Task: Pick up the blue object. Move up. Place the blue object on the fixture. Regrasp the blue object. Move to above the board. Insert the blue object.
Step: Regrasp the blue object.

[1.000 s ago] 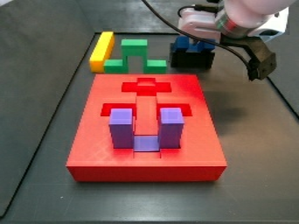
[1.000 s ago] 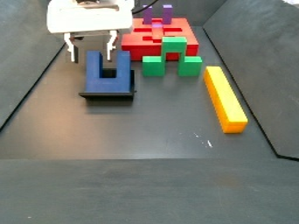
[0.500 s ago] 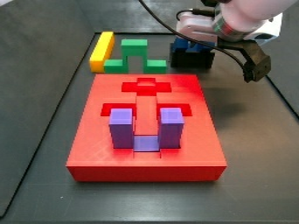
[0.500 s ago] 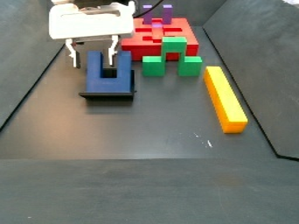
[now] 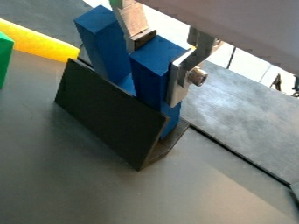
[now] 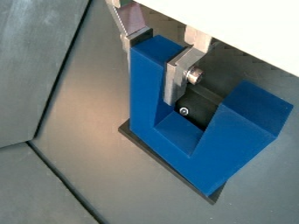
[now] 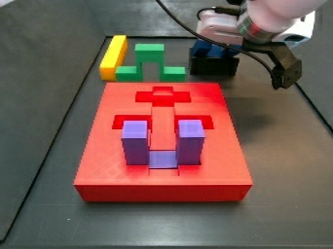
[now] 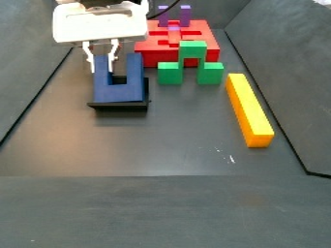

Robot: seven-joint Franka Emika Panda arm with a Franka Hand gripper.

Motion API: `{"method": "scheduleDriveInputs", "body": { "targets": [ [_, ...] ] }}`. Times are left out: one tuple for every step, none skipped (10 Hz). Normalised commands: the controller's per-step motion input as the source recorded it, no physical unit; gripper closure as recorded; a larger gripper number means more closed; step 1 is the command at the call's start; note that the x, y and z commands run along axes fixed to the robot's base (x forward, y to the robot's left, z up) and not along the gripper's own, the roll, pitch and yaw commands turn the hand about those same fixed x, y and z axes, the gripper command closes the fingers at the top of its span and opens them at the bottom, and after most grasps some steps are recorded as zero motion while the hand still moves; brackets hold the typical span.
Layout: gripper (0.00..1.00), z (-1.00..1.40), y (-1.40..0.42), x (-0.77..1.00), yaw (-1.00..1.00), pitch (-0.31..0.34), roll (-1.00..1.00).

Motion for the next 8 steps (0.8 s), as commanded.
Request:
{"method": "scheduleDriveInputs", "body": {
  "targets": [
    [1.0, 0.0, 0.0, 0.0, 0.0, 0.0, 0.0],
    [1.0, 0.0, 0.0, 0.0, 0.0, 0.0, 0.0],
    [1.0, 0.0, 0.0, 0.0, 0.0, 0.0, 0.0],
    [1.0, 0.0, 0.0, 0.0, 0.0, 0.0, 0.0],
    [1.0, 0.0, 0.0, 0.0, 0.0, 0.0, 0.0],
    [1.0, 0.0, 0.0, 0.0, 0.0, 0.0, 0.0],
    [1.0, 0.0, 0.0, 0.0, 0.0, 0.0, 0.0],
    [1.0, 0.0, 0.0, 0.0, 0.0, 0.0, 0.0]
  ]
}}
